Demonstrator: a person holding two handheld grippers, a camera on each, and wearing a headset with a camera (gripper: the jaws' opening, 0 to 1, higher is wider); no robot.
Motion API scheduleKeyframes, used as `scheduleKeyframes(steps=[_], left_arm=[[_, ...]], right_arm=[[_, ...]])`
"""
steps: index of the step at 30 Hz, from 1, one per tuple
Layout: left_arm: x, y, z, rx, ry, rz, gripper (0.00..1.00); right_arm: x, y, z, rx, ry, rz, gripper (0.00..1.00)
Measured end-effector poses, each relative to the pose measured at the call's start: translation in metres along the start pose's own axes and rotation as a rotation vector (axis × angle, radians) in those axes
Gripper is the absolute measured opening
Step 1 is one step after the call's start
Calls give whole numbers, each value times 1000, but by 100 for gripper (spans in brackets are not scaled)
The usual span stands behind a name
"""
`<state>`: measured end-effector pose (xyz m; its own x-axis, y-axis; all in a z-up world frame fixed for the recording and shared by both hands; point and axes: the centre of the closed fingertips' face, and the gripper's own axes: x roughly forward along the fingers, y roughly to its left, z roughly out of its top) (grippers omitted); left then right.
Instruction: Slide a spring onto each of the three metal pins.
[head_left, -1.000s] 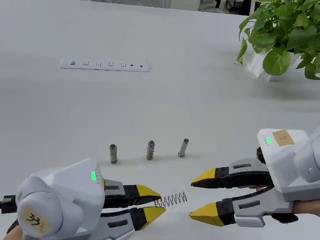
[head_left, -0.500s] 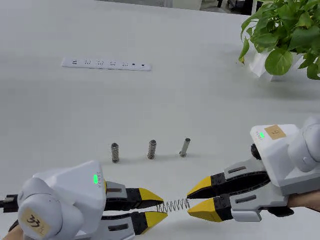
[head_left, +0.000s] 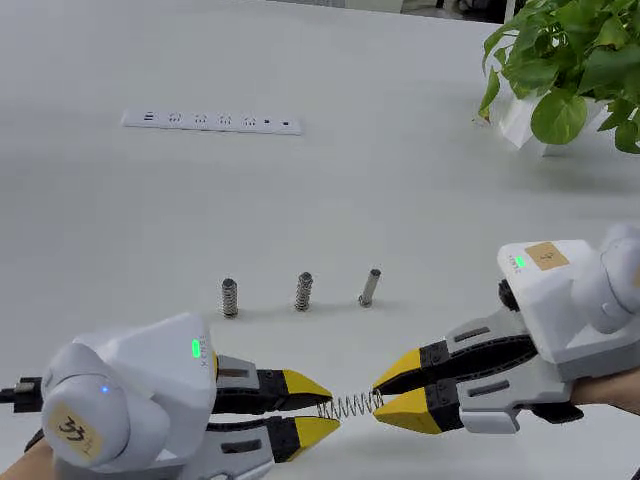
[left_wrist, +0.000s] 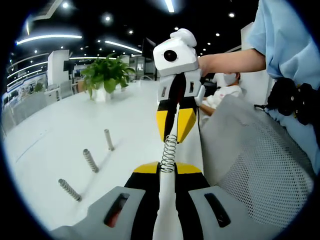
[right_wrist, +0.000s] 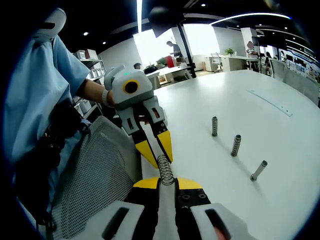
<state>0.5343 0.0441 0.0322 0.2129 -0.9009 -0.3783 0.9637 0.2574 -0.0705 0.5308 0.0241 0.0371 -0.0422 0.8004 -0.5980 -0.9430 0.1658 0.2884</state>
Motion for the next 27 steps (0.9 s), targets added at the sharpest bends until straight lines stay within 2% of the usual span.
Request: scheduleKeyframes(steps=[8,19,27], left_arm=[[3,3,-1,-3,17,10,6],[9,1,1,-14,28,11,6],[14,-2,1,-21,39,6,6]], right_arm=[[-4,0,10,-38,-2,-37,7],[-7,2,21,-138,37,-86,7],[-5,7,30,-197,52,-93,7]])
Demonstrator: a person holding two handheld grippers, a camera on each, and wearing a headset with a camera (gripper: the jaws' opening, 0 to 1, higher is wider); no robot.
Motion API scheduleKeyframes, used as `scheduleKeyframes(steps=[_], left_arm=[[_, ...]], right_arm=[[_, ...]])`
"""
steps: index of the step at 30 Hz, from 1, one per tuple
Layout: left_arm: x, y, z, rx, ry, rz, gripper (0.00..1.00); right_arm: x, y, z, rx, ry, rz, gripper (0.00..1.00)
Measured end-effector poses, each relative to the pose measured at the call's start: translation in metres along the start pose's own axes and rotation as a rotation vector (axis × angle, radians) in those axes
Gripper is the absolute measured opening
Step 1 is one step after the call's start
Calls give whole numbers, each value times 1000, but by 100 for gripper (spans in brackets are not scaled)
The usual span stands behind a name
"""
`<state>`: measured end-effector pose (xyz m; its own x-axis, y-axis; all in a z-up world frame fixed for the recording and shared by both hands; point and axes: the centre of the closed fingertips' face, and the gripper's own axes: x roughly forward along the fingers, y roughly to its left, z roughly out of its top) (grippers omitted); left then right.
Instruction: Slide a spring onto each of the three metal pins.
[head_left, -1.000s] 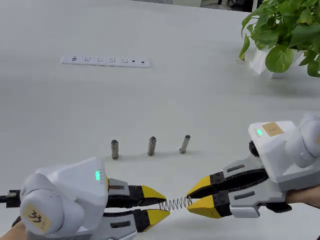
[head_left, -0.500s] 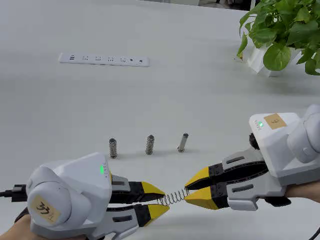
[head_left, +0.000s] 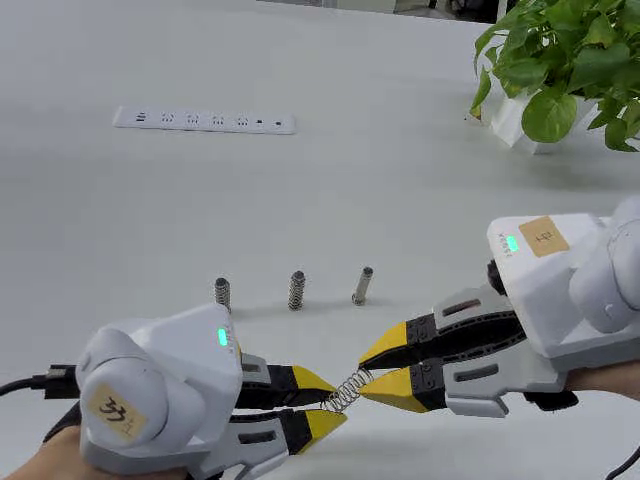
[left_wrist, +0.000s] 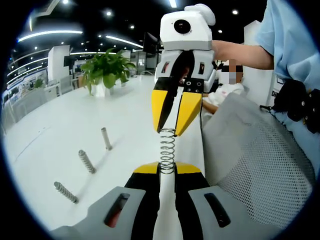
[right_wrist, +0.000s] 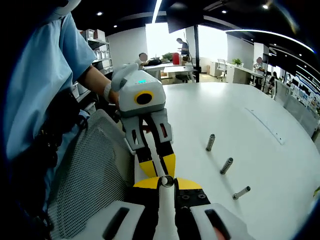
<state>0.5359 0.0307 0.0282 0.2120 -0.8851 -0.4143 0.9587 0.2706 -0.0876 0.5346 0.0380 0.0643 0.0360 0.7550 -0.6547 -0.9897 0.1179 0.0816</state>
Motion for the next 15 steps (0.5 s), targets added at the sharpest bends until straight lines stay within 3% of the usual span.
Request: scheduleKeyframes(steps=[10,15], left_arm=[[2,0,3,-41,-12,4,6],[3,-1,4,-30,-13,4,6]], right_arm=[[-2,-1,3,-50,15,-14,7],[-3,-1,3,-57,21,-14,7]])
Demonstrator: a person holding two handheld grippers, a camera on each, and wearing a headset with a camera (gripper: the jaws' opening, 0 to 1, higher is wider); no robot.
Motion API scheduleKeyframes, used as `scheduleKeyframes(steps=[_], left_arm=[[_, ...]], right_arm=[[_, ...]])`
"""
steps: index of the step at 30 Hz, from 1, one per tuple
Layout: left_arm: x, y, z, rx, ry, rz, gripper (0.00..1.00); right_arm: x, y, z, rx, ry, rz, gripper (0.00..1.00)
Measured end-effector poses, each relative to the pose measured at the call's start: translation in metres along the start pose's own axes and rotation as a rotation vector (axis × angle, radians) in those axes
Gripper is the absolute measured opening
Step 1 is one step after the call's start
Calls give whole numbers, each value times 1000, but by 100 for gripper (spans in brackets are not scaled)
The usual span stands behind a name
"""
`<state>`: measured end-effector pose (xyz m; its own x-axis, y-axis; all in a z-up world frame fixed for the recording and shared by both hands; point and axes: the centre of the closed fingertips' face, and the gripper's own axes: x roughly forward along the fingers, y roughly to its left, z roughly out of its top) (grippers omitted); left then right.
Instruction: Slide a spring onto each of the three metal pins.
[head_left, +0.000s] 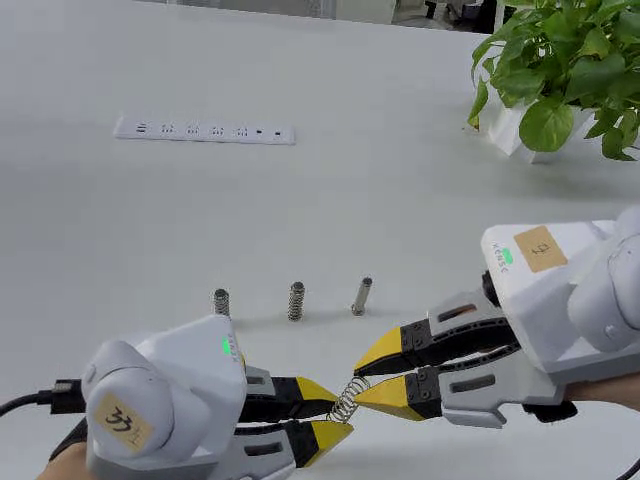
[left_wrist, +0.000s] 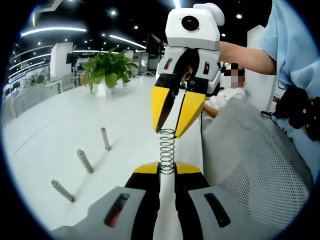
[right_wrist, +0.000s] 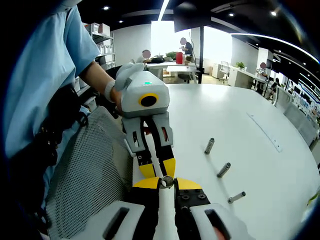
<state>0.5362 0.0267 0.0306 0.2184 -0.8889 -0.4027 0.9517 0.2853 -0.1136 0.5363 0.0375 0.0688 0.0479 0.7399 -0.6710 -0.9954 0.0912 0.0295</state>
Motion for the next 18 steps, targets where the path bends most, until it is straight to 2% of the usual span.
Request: scheduleKeyframes(steps=[7,9,11,16,18], left_arm=[[0,-1,-1,10,2,-2,6],[0,0,-2,18,8,-3,6],[1,0,-2,23,9,-3,6],[3,1,-1,21,2,-2,6],[5,1,0,23,2,-4,6]], right_arm=[[-1,-2,0,-15,19,-5,8],[-2,-3,1,-28,27,-6,15],[-3,-6,0,-47,57,-9,21],[-4,-7,-7,-84,118,24,21],[-3,-3,-11,-95,155,52,21]])
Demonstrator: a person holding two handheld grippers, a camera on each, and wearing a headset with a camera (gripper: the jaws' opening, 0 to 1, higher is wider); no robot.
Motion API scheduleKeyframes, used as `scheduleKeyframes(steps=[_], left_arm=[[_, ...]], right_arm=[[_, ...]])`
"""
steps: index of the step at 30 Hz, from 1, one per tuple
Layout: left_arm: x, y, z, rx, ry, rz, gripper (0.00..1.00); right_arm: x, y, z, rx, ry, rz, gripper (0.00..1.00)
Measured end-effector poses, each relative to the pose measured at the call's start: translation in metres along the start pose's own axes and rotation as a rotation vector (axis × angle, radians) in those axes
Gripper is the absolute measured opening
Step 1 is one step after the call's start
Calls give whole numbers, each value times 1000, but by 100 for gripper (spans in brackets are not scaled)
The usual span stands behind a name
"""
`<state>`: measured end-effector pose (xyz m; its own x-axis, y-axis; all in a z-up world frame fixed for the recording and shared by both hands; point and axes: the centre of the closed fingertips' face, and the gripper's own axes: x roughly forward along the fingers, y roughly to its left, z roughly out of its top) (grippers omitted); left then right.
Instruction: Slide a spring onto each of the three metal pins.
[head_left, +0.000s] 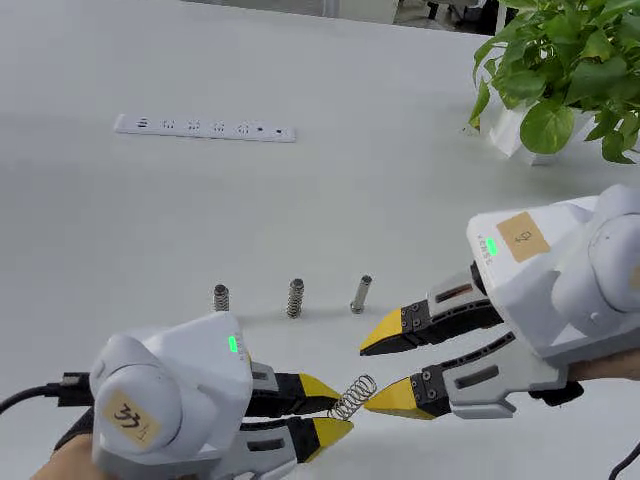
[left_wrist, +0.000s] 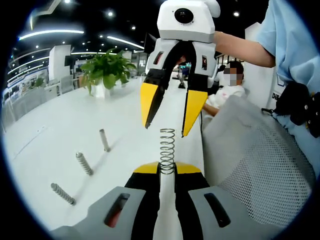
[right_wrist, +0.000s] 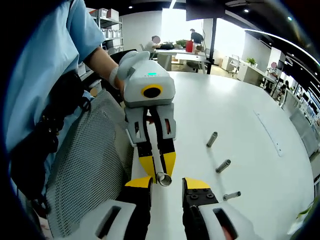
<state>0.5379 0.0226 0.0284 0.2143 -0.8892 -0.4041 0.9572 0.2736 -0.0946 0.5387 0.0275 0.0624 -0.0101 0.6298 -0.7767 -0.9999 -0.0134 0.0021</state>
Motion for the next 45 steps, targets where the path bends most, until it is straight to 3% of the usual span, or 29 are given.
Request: scheduleKeyframes(steps=[5,19,45], left_arm=[[3,-1,3,11,-4,-4,6],[7,0,6,7,-17,-10,6],[7,0,7,16,-23,-17,6]], right_arm=[[3,0,-4,-44,52,26,20],[13,4,-7,-78,113,100,16],[23,7,-13,-109,169,159,8]])
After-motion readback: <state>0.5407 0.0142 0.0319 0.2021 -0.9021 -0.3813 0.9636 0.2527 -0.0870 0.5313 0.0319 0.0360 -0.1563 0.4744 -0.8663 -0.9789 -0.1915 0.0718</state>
